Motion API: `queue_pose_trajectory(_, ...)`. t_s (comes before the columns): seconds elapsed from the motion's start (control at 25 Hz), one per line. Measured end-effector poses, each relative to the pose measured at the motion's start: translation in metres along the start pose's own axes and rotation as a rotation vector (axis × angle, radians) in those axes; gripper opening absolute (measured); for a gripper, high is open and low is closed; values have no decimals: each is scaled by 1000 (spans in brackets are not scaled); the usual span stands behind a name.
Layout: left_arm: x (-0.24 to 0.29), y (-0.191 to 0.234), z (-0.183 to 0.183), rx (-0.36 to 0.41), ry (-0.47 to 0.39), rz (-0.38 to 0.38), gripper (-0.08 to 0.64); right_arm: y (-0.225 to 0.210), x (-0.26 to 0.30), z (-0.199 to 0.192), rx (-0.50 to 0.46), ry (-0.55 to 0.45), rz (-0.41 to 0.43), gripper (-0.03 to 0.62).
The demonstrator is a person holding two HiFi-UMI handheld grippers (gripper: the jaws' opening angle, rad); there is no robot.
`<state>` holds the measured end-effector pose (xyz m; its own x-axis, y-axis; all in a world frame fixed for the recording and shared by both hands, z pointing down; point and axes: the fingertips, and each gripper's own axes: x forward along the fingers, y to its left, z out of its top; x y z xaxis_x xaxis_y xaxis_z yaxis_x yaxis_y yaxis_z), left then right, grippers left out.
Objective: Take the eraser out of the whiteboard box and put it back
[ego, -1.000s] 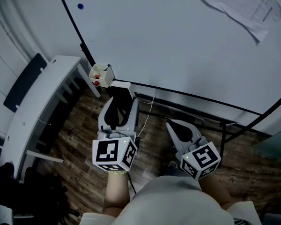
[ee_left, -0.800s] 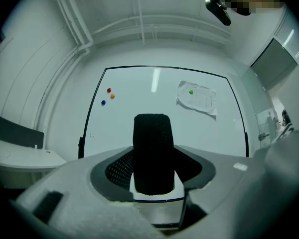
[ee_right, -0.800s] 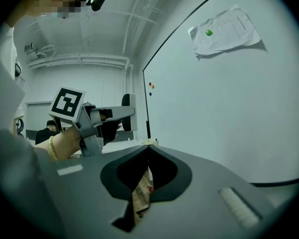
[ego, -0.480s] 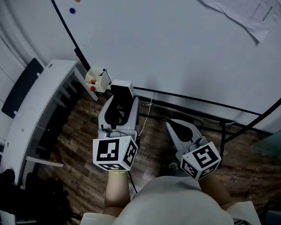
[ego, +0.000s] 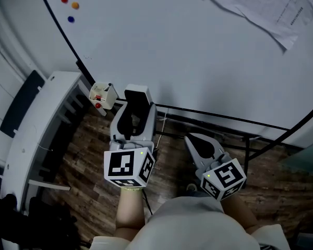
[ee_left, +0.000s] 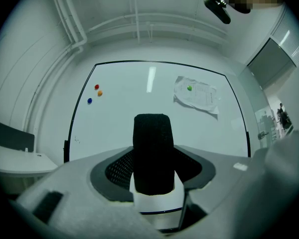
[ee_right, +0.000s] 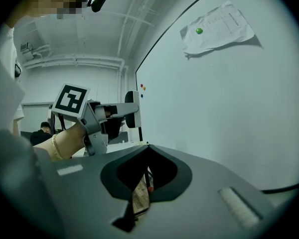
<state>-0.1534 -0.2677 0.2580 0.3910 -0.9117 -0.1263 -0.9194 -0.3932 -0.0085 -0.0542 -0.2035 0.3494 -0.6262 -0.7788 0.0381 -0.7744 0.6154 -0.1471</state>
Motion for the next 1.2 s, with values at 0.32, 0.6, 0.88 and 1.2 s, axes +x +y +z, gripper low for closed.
queue_pose_trajectory(0.32,33,-11,6,-1,-13,-14,232,-24,1,6,-1,-2,-9,6)
queue_pose_trajectory(0.6,64,-23,12,10,-23,-24,232,-45,1,9,-3,1,-13,6)
queue_pose_trajectory(0.88,96,-32,12,-7,-22,-42,232,-68,2,11,2,5,-20,6)
queue_pose_trajectory(1.2,130,-36,12,6,-26,-41,233,-92,8,13,9,5,-29,6)
